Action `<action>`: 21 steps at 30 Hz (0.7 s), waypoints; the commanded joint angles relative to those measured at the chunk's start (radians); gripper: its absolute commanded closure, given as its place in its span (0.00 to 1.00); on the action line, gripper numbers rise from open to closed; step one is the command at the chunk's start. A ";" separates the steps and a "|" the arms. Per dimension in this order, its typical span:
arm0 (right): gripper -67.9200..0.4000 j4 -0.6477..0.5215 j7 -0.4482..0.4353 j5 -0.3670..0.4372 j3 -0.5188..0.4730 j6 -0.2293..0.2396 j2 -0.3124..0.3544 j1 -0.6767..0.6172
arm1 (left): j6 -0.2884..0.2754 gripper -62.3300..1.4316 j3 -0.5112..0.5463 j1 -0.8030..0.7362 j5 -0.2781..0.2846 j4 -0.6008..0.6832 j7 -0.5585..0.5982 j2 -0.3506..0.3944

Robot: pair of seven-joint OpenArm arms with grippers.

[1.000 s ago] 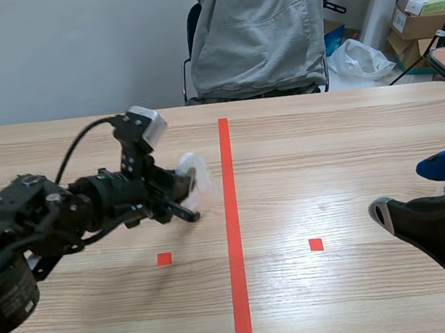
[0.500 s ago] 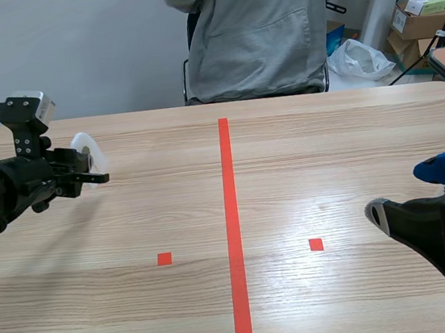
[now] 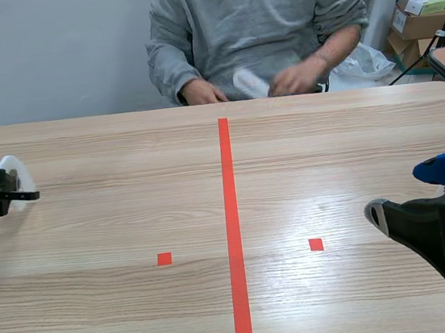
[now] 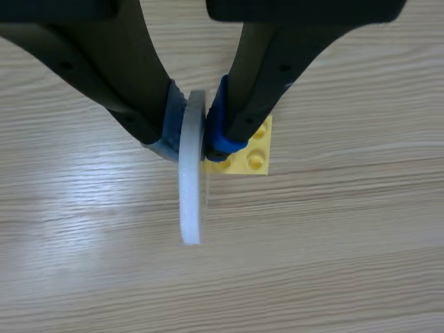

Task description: Do the leaf sorting experiment

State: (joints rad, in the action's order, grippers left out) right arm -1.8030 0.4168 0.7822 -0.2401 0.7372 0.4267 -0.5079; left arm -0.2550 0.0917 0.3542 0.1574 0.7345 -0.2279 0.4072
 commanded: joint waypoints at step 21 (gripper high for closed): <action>0.13 -0.019 -0.019 0.008 -0.002 0.008 0.011 0.012 | 0.036 0.91 0.068 -0.111 -0.023 -0.031 0.051 -0.020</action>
State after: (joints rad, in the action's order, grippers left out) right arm -1.8030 0.4164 0.7822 -0.2401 0.7372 0.4267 -0.5079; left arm -0.2089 0.1616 0.2451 0.1432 0.6968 -0.1555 0.4000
